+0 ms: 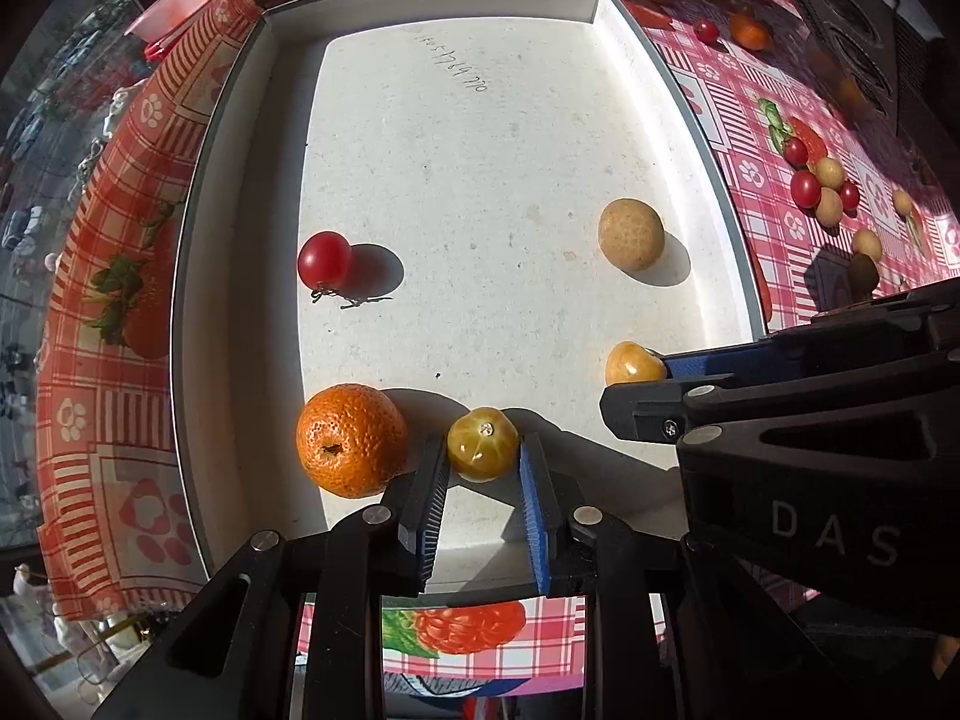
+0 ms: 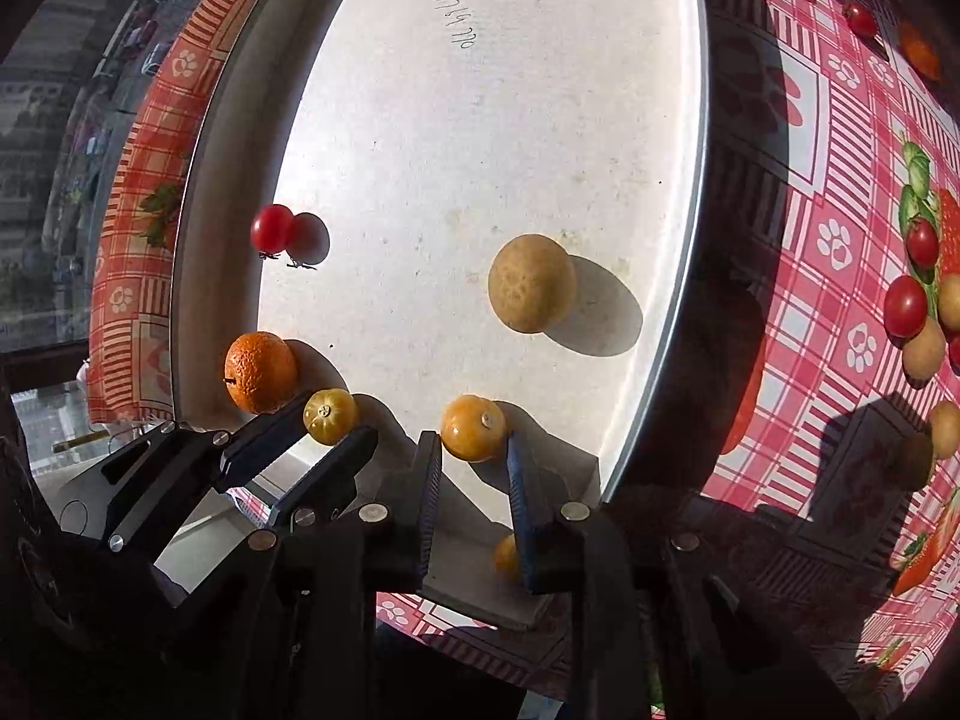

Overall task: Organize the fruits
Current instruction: 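Carry both yellow tomatoes into the white tray and open both tools, then move both open tools back over the remaining fruit on the tablecloth, then grasp a red cherry tomato with the left tool while the right tool grasps a brown kiwi, then carry the tomato and kiwi over the white tray and open both tools, then grasp another red cherry tomato with the left tool while the right tool grasps a kiwi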

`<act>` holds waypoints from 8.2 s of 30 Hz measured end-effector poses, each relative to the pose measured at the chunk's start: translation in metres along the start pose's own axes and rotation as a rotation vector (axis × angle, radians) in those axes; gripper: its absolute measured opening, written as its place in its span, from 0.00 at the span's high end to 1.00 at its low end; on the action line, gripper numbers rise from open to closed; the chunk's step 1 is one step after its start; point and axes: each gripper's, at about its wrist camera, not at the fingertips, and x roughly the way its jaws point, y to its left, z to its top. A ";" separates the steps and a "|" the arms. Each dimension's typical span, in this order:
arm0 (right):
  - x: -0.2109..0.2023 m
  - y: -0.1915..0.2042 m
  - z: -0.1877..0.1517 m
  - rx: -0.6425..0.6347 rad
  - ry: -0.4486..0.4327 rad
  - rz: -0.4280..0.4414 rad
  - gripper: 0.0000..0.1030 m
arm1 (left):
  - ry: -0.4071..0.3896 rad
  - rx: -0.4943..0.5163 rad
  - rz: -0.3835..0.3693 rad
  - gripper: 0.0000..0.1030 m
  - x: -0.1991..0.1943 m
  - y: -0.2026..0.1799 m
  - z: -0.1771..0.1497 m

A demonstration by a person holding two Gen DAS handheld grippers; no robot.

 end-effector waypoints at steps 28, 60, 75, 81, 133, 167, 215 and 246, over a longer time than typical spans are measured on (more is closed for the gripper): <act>-0.081 -0.137 -0.050 0.361 -0.189 -0.047 0.22 | -0.166 0.185 0.000 0.30 -0.068 -0.065 0.058; -0.075 -0.217 -0.017 0.499 -0.229 0.026 0.49 | -0.047 0.354 0.006 0.30 0.023 -0.171 0.127; -0.083 -0.227 -0.037 0.516 -0.244 0.086 0.72 | -0.052 0.379 -0.052 0.73 0.024 -0.203 0.134; -0.092 -0.233 -0.050 0.524 -0.260 0.087 0.72 | -0.036 0.328 -0.088 0.78 0.018 -0.187 0.141; -0.058 -0.013 0.073 0.003 -0.180 -0.024 0.72 | -0.108 -0.046 0.038 0.78 -0.010 0.037 0.100; -0.075 -0.016 0.073 0.038 -0.223 -0.002 0.19 | -0.103 0.008 0.117 0.22 -0.020 0.020 0.095; -0.077 -0.211 0.033 0.016 -0.274 -0.158 0.75 | -0.049 0.424 -0.032 0.22 0.029 -0.163 0.152; -0.114 -0.232 -0.036 0.278 -0.307 -0.067 0.78 | -0.071 0.282 -0.125 0.76 -0.011 -0.171 0.142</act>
